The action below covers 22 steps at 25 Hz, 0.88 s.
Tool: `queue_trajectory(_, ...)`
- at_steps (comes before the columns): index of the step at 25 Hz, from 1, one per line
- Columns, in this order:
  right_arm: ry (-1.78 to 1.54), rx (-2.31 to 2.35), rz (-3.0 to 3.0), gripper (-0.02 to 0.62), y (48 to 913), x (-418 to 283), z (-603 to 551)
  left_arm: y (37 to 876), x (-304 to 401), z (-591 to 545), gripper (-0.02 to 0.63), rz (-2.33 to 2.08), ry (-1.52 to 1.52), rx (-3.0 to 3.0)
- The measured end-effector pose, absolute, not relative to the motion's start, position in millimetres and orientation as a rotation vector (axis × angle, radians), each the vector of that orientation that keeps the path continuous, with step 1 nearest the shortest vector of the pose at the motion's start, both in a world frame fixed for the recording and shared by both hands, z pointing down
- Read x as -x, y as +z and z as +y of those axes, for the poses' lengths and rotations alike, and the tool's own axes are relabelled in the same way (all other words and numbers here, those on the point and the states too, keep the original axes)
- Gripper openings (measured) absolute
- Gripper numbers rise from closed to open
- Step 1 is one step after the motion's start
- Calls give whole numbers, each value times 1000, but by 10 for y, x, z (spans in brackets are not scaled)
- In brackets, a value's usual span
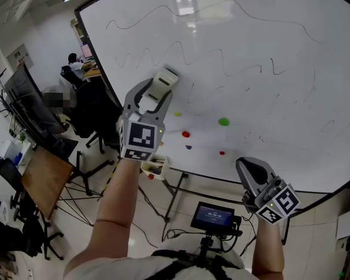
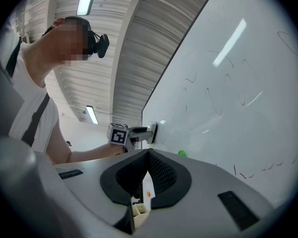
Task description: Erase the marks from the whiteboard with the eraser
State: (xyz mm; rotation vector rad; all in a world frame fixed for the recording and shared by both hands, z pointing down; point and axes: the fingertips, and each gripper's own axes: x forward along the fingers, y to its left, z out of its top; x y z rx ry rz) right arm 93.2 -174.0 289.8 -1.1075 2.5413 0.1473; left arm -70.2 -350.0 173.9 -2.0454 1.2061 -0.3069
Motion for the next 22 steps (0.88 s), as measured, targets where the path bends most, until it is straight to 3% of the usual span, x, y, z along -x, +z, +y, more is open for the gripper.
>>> queue_trajectory(6, 128, 1147, 2522, 2, 2963, -1190, -1633, 1774, 717, -3483, 247, 1405, -242, 1947)
queue_trajectory(13, 118, 1158, 2511, 2, 3012, -1485, -1500, 2225, 295, -3315, 247, 1315, -236, 2028)
queue_trajectory(19, 122, 1178, 2497, 2, 3041, -1800, -1350, 2030, 797, -3514, 247, 1574, -67, 2011)
queue_trajectory(22, 110, 1189, 2481, 2, 3087, -1937, -1300, 2169, 611, -3455, 247, 1578, -83, 2047)
